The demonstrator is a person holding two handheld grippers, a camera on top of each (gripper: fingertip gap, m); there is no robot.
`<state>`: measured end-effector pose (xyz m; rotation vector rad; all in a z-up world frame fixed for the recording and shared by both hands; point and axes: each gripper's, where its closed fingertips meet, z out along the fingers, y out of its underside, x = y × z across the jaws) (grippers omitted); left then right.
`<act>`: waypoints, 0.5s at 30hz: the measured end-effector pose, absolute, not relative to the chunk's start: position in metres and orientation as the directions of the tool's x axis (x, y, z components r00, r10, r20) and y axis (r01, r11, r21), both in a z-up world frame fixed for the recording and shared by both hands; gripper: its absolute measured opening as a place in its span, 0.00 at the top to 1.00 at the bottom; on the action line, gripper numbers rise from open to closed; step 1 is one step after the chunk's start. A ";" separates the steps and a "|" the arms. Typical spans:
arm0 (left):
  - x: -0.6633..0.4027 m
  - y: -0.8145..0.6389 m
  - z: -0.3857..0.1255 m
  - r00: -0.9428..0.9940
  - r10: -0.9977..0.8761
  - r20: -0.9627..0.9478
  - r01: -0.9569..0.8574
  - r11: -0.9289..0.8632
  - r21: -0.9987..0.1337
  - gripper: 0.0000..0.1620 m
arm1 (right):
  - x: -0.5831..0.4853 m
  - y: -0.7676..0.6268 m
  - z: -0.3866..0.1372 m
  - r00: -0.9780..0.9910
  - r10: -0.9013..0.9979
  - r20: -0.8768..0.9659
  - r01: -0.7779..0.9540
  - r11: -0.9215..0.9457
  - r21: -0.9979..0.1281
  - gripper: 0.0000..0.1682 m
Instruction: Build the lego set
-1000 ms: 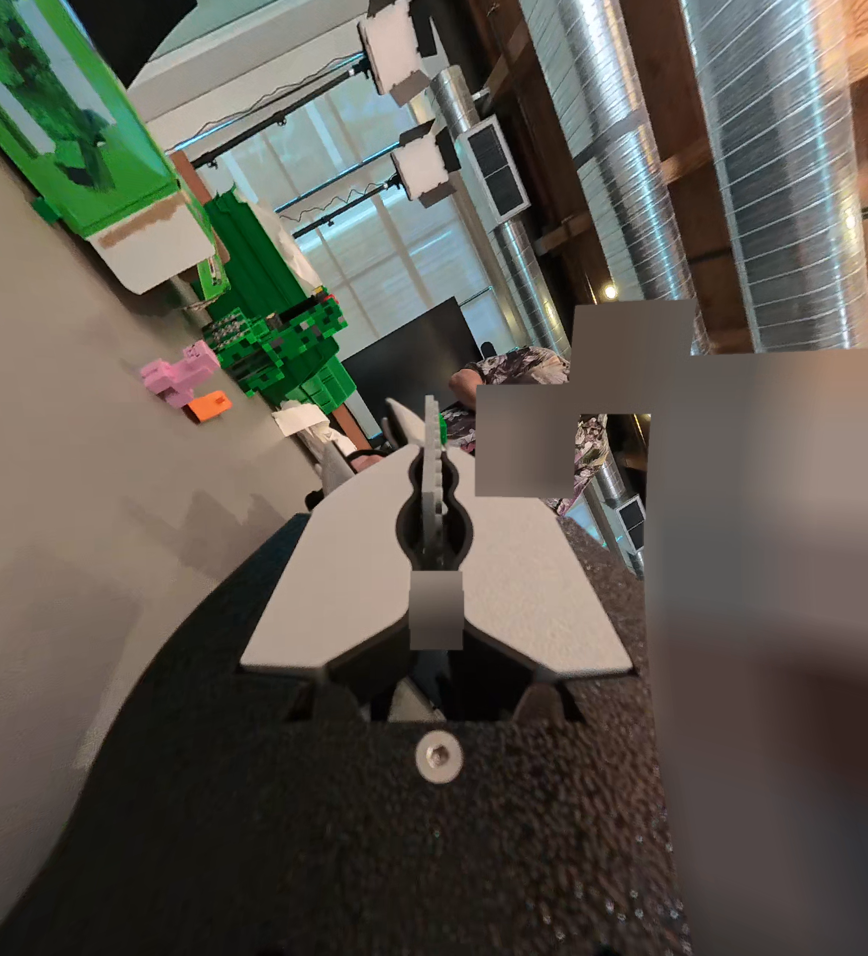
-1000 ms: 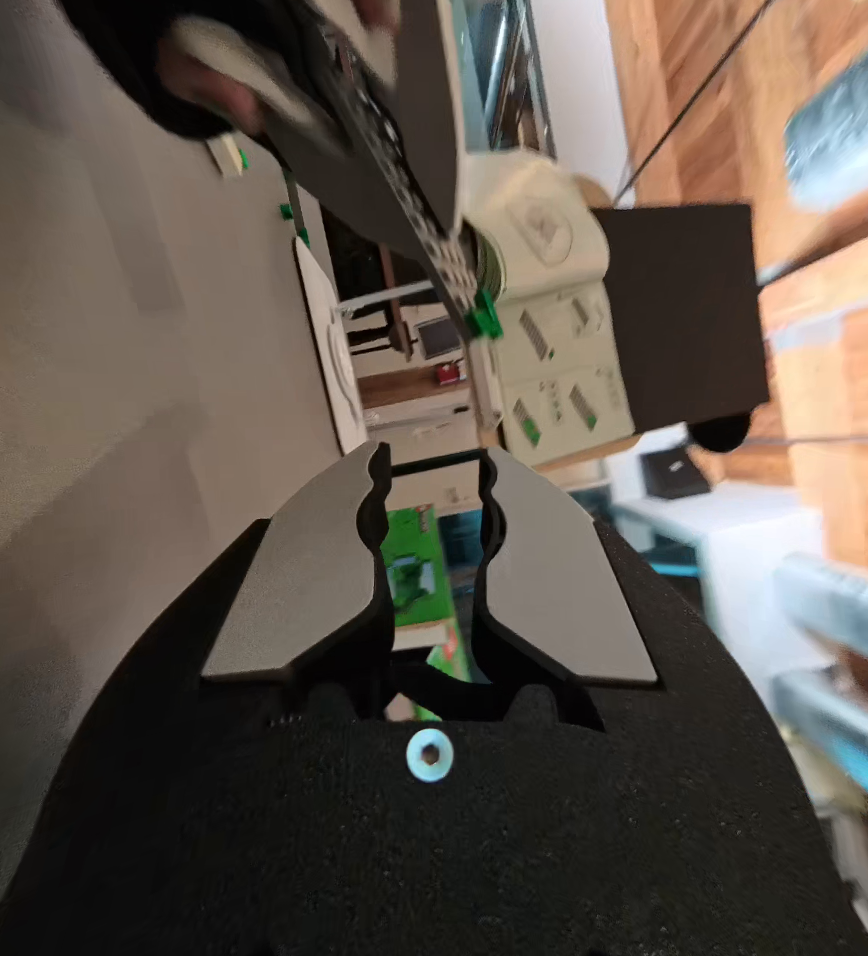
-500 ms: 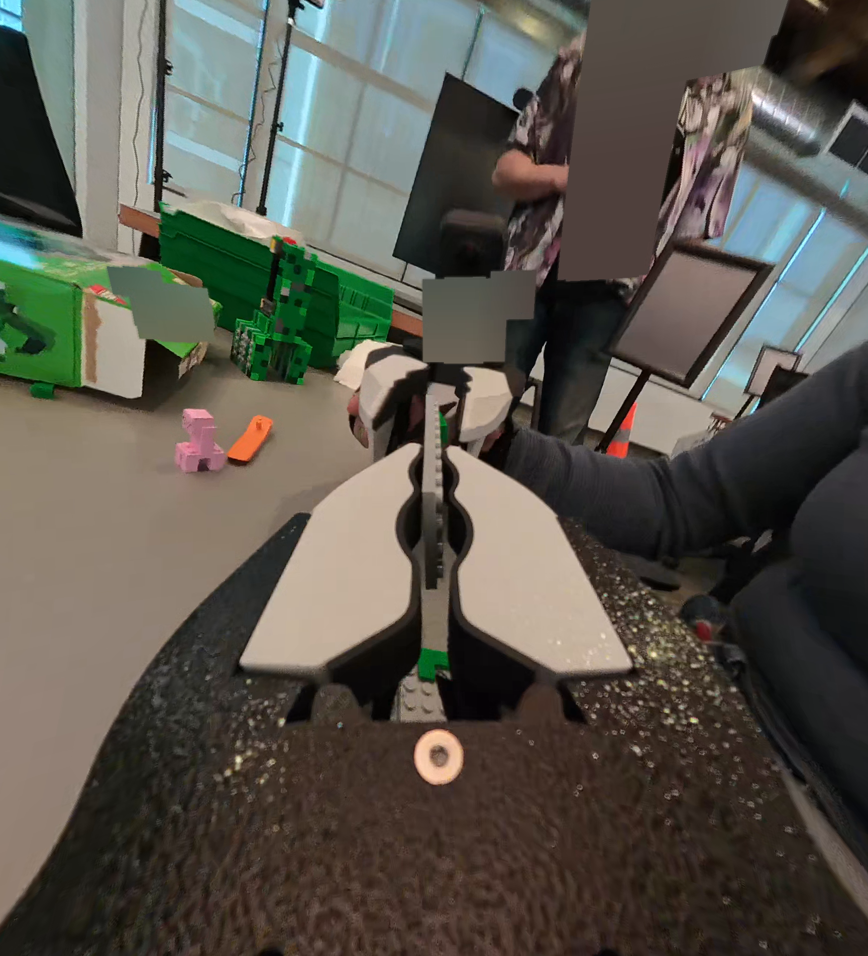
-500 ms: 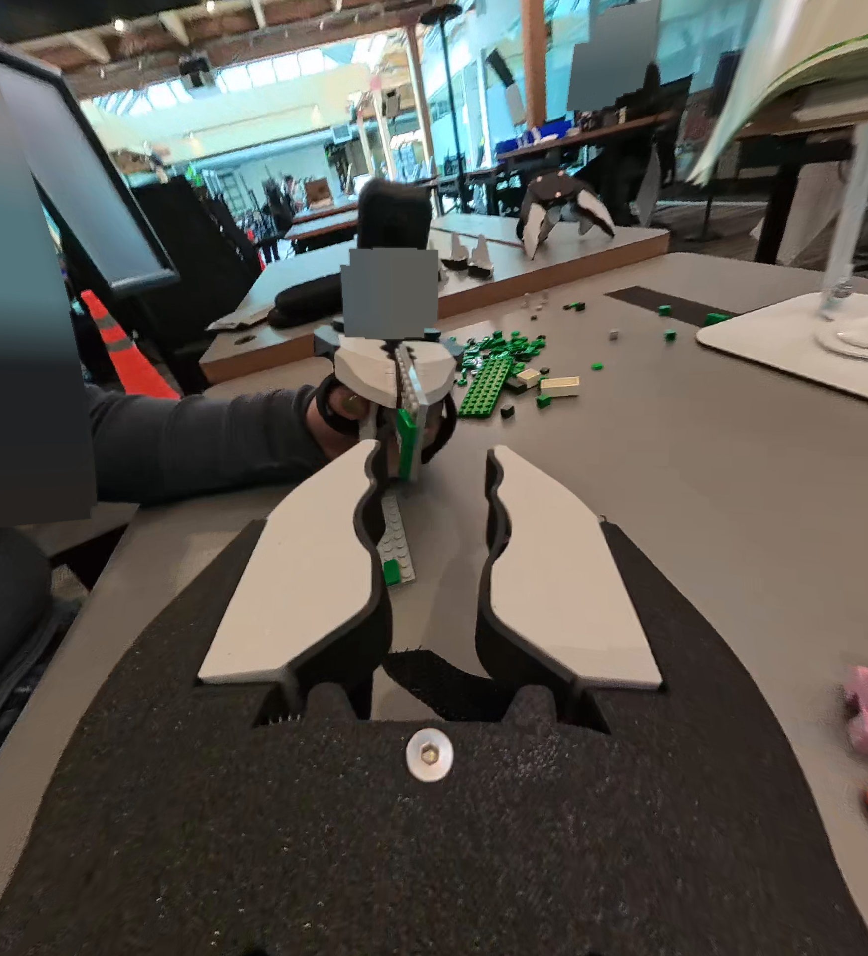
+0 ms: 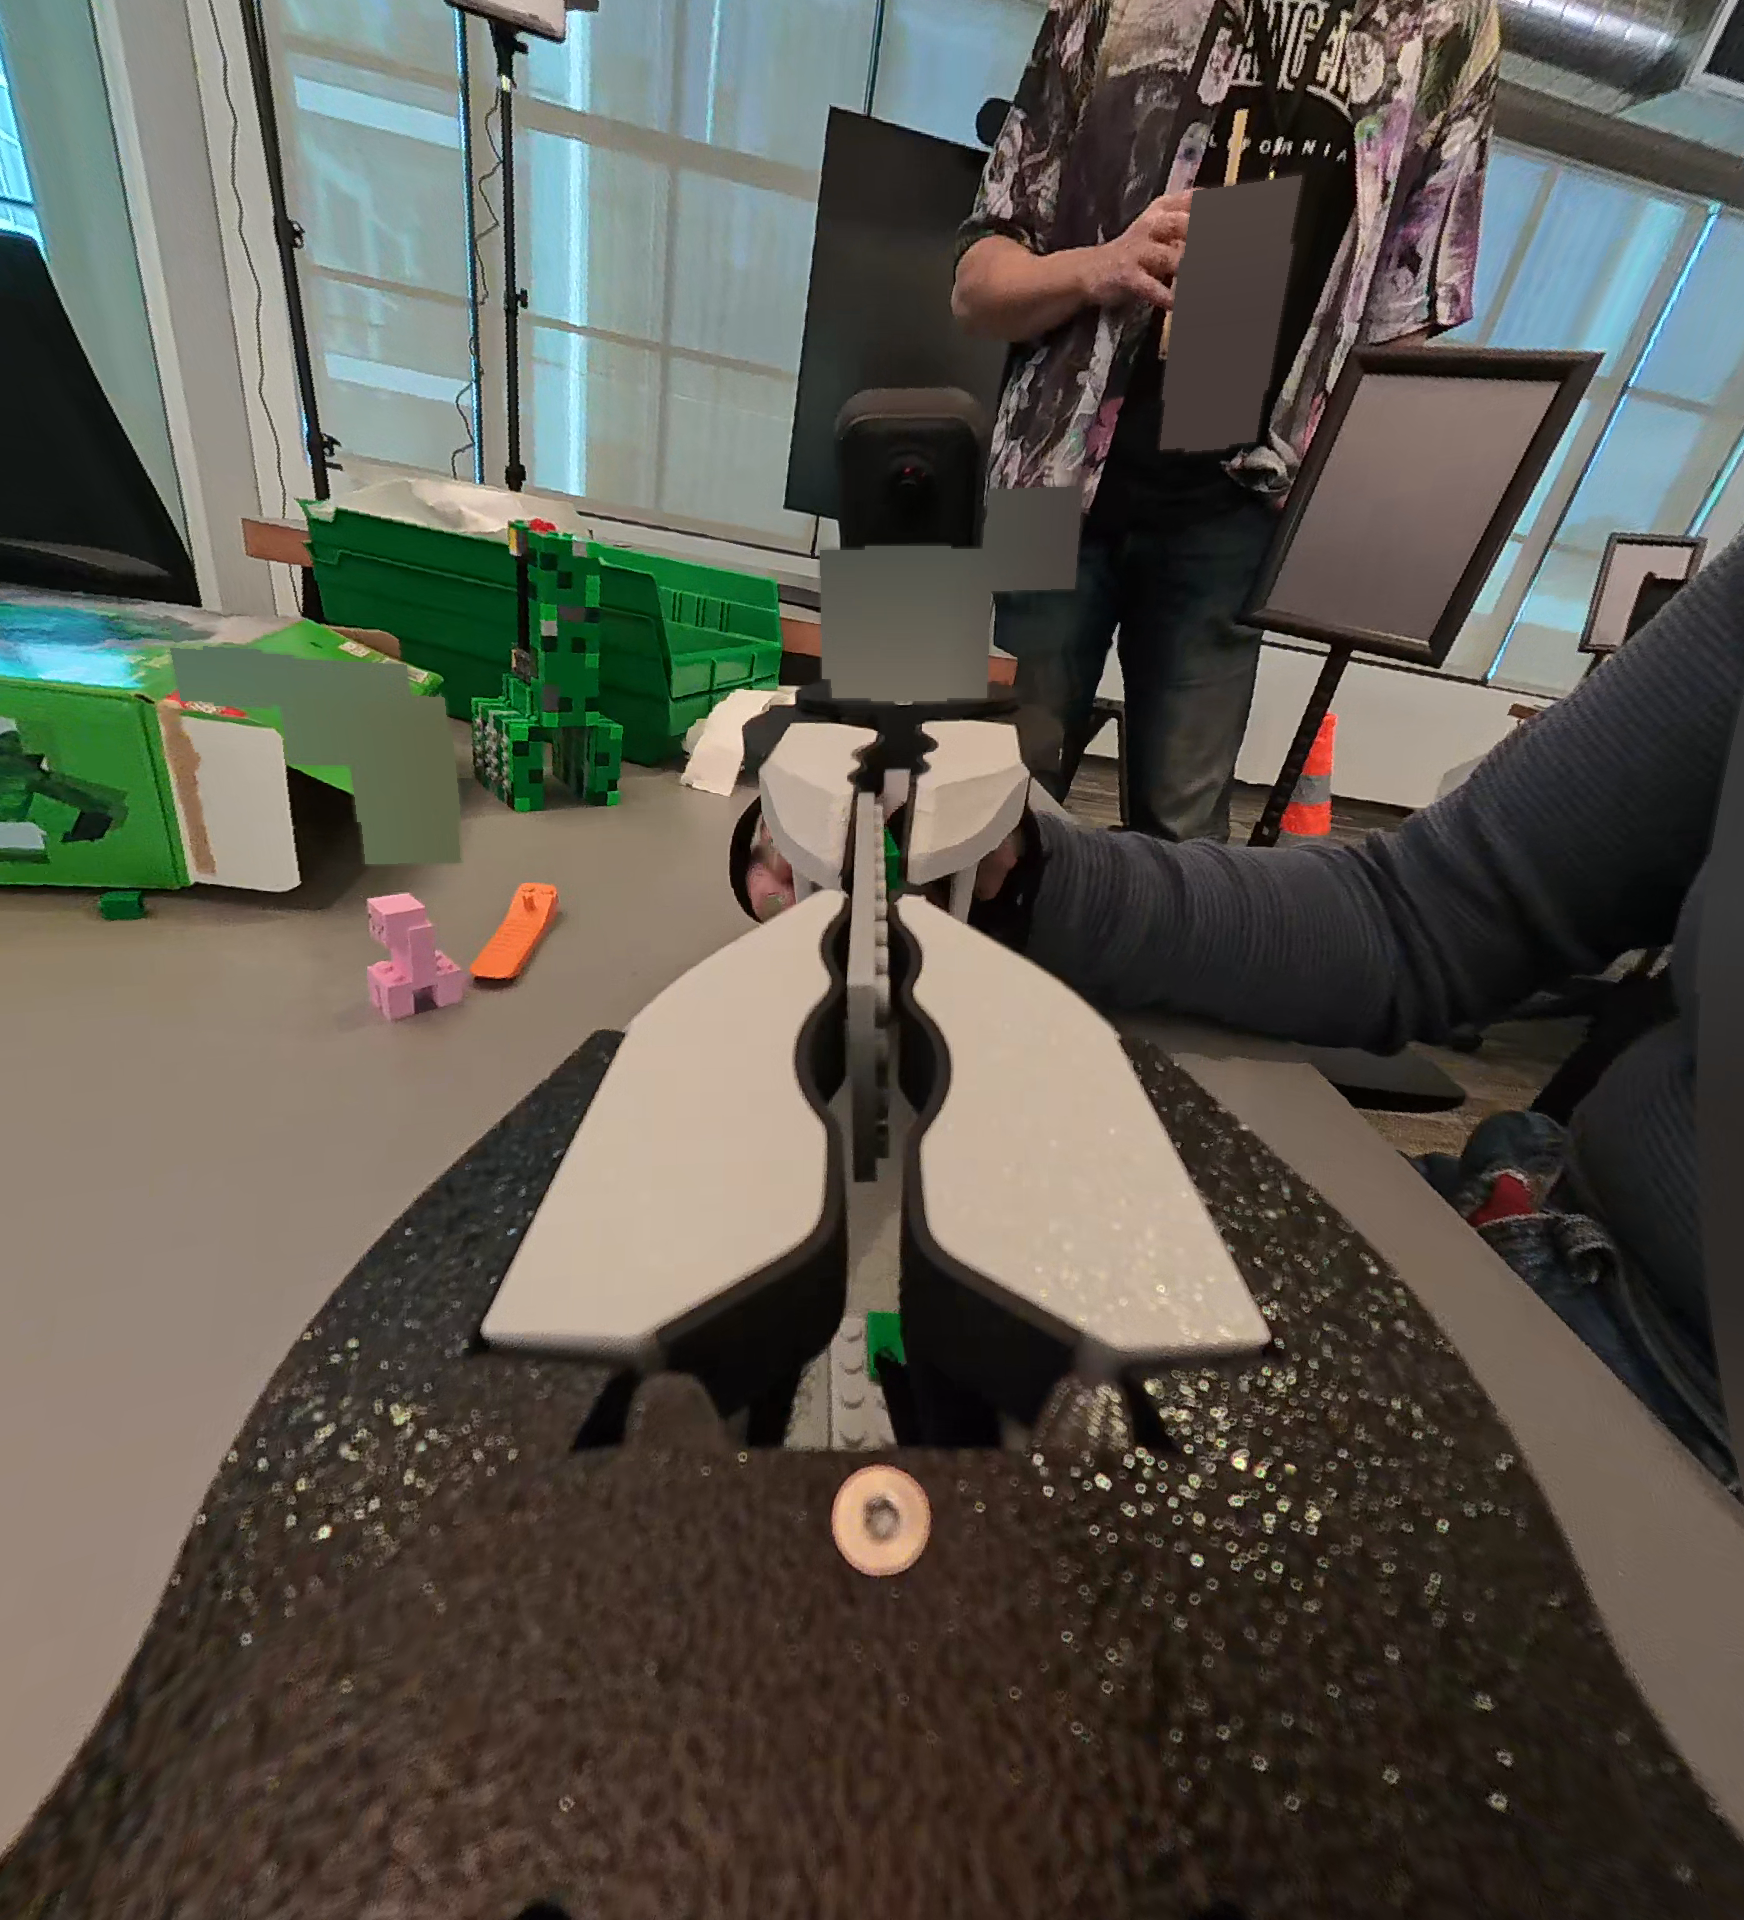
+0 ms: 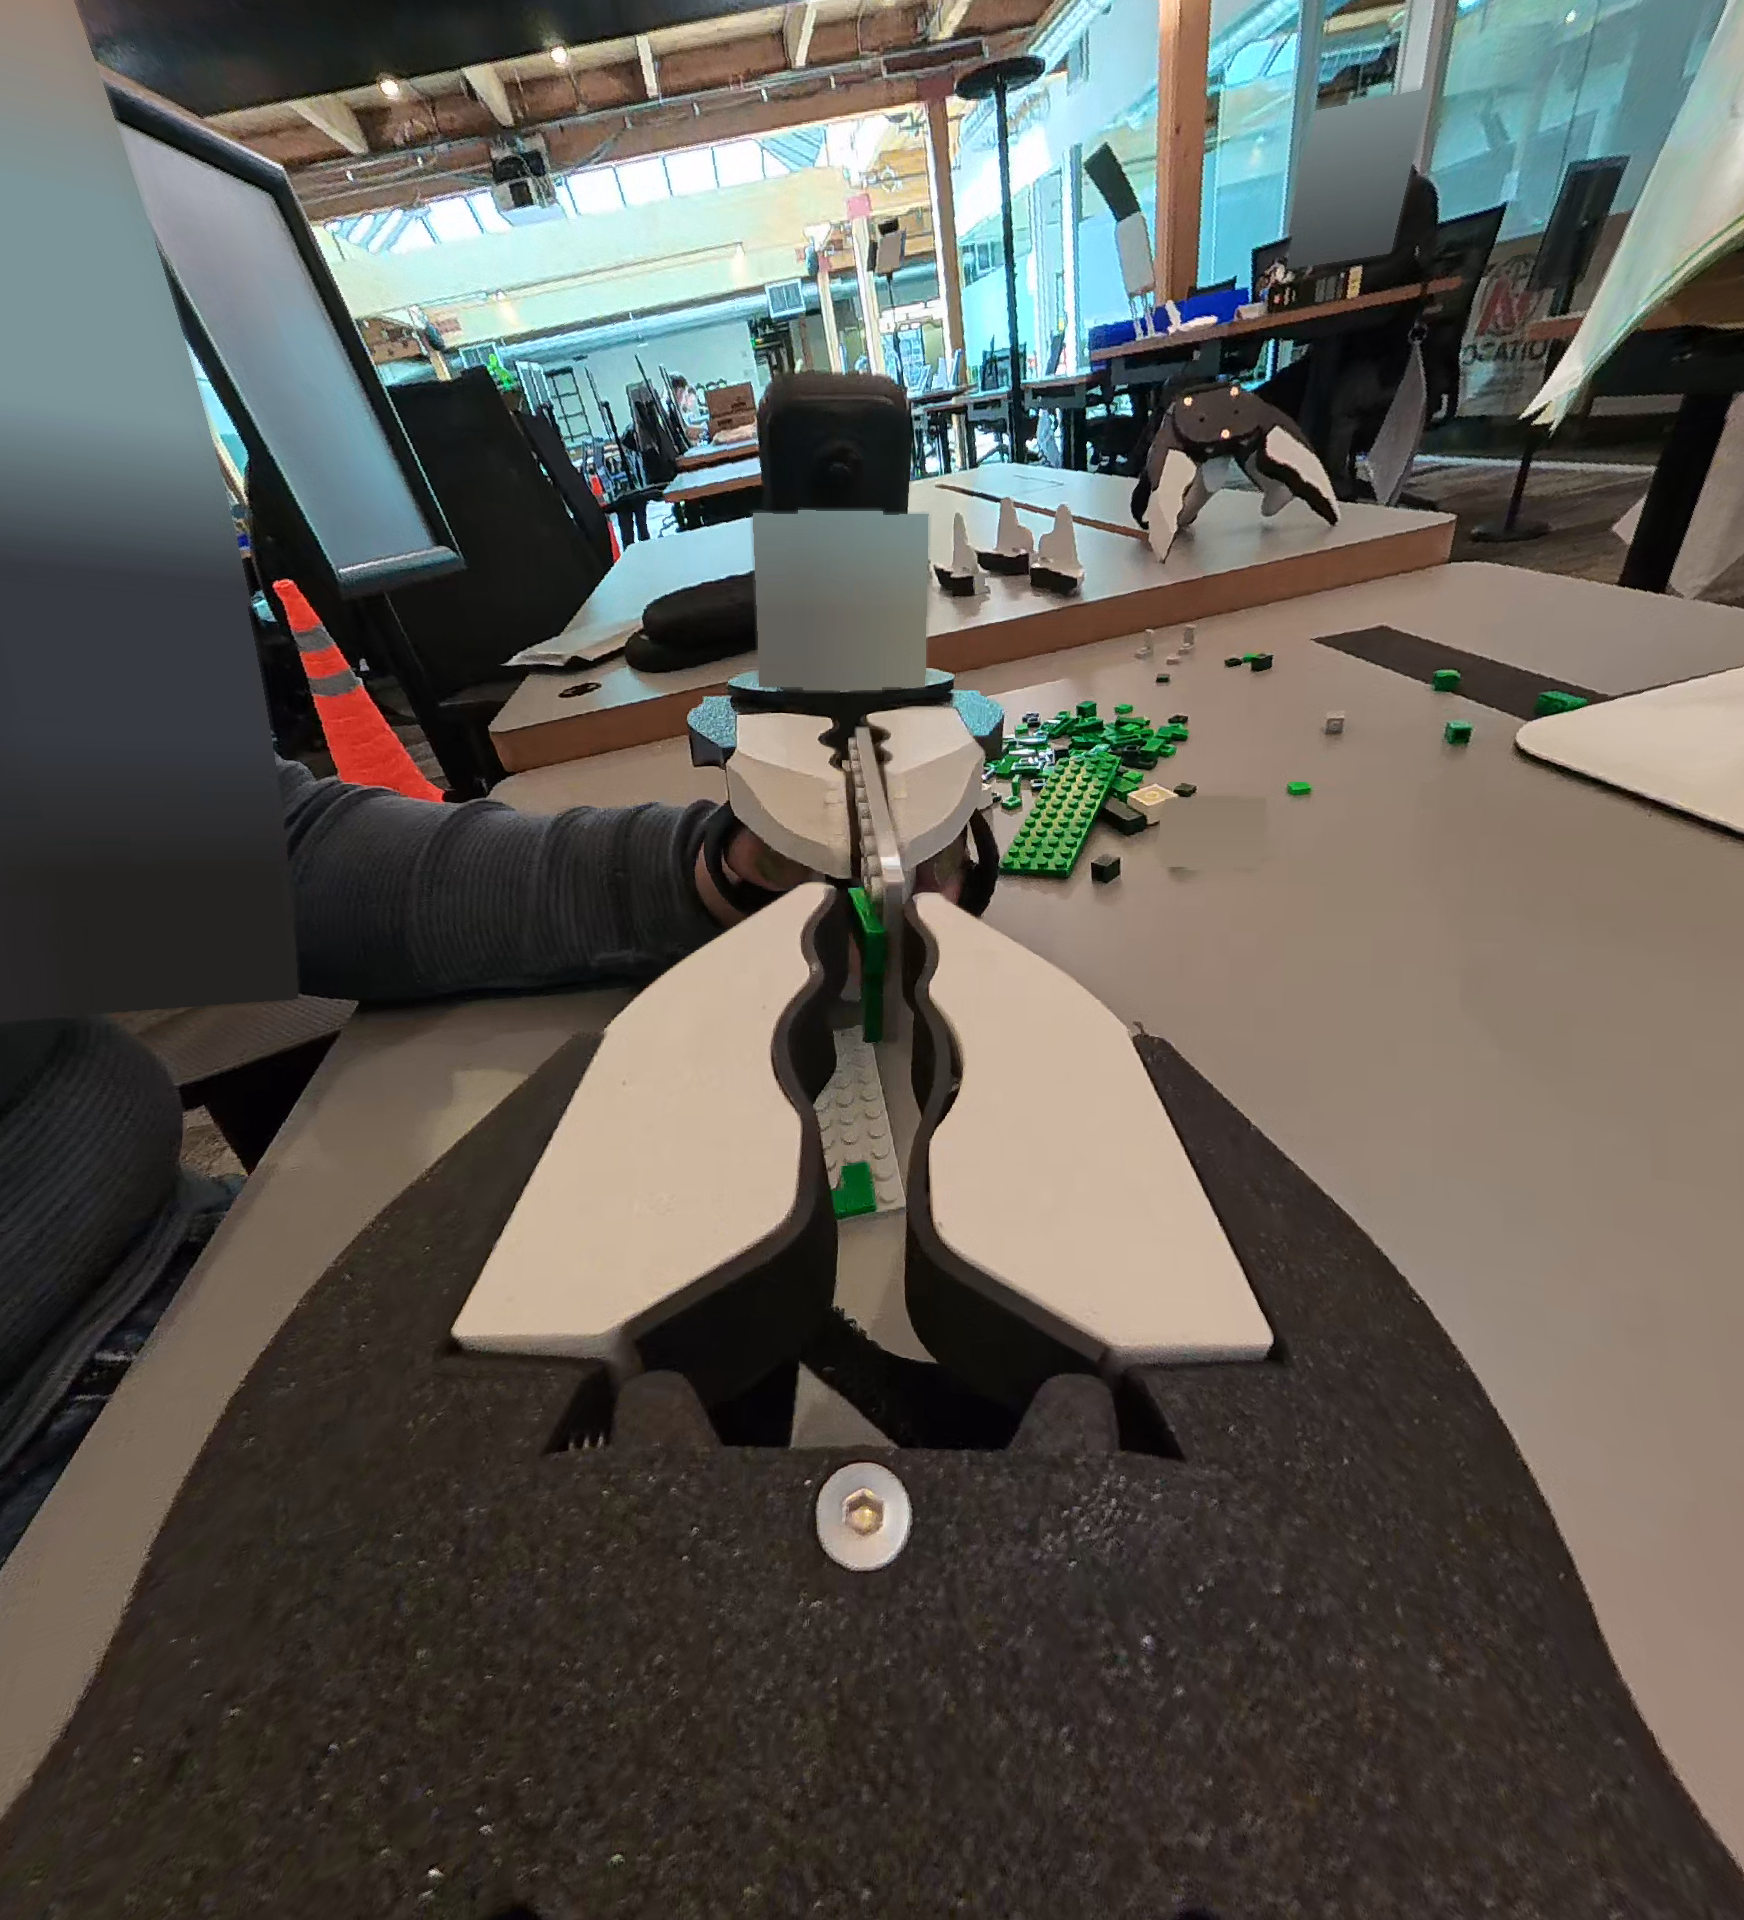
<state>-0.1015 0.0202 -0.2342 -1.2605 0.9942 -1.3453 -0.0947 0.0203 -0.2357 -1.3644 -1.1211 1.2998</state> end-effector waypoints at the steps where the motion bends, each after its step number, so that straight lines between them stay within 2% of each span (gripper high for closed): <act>1: -0.101 0.020 -0.232 0.043 -0.985 0.168 0.143 -0.160 -0.977 0.97 | -0.095 0.020 -0.234 0.030 0.986 -0.161 0.012 -0.162 -0.987 0.95; 8: -0.101 0.012 -0.208 0.051 -0.991 0.126 0.303 -0.105 -0.947 0.97 | -0.095 0.011 -0.209 0.038 0.998 -0.043 -0.135 -0.038 -0.990 0.95; 15: -0.102 0.005 -0.201 0.049 -0.997 0.065 0.327 -0.045 -0.944 0.97 | -0.095 0.004 -0.203 0.098 0.987 0.126 -0.101 0.136 -0.986 0.95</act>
